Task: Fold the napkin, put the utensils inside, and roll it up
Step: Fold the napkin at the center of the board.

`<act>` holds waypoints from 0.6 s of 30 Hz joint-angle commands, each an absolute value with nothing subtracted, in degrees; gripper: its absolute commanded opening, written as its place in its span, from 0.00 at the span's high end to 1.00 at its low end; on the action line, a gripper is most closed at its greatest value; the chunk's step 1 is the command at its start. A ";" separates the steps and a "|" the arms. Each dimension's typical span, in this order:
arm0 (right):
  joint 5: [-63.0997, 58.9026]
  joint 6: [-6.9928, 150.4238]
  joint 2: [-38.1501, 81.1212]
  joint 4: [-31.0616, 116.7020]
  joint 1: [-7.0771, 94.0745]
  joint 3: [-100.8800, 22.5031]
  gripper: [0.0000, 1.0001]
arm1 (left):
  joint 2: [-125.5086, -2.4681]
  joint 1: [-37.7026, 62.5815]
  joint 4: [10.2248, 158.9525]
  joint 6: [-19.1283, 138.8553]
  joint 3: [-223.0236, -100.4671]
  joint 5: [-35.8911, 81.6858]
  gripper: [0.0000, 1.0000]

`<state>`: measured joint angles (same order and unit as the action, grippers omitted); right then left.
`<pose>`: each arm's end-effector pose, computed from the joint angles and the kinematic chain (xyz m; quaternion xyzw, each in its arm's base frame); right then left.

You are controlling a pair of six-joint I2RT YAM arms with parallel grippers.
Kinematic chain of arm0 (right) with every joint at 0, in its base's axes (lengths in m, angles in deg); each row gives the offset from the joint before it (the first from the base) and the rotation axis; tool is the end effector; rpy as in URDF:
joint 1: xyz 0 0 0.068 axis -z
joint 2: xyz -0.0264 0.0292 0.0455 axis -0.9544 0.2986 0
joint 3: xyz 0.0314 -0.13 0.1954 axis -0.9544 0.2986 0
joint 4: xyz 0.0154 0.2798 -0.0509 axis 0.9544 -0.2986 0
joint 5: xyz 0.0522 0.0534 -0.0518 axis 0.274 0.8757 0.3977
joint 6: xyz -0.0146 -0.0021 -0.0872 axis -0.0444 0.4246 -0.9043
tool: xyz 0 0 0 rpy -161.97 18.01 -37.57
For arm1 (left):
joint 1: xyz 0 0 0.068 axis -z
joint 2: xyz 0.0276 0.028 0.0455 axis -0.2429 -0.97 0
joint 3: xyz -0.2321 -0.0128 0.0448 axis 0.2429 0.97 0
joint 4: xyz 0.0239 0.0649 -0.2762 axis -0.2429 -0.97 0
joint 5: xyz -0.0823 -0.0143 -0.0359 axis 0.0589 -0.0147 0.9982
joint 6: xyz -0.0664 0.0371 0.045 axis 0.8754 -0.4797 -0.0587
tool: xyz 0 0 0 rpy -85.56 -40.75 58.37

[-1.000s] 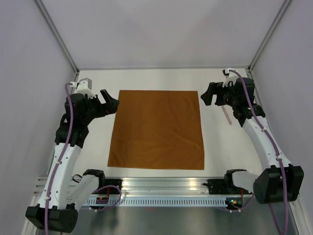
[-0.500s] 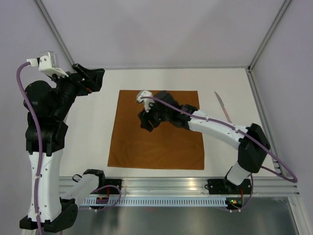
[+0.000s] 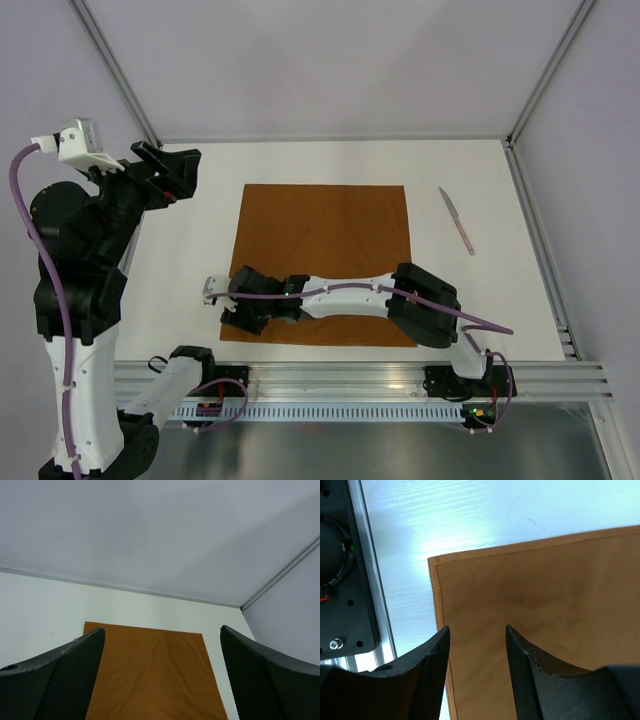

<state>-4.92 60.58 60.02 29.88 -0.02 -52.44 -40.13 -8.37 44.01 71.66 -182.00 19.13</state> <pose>0.1438 0.4826 0.1178 -0.5857 0.7105 0.2500 0.2995 0.1944 -0.0256 0.5191 -0.0784 0.6878 -0.2072 0.6913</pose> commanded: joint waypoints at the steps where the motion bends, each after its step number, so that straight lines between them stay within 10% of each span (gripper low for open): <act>1: -9.38 58.14 62.30 33.92 -2.52 -55.57 0.46 | -39.12 -8.44 41.70 72.02 -183.27 17.01 0.00; 18: -8.35 57.61 67.67 39.64 -4.72 -56.72 0.47 | -39.47 -8.44 41.44 71.66 -181.16 15.60 0.00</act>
<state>-9.36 57.20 66.42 37.20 -4.67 -54.64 -39.08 -8.37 41.91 71.66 -181.71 16.18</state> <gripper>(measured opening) 0.533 0.993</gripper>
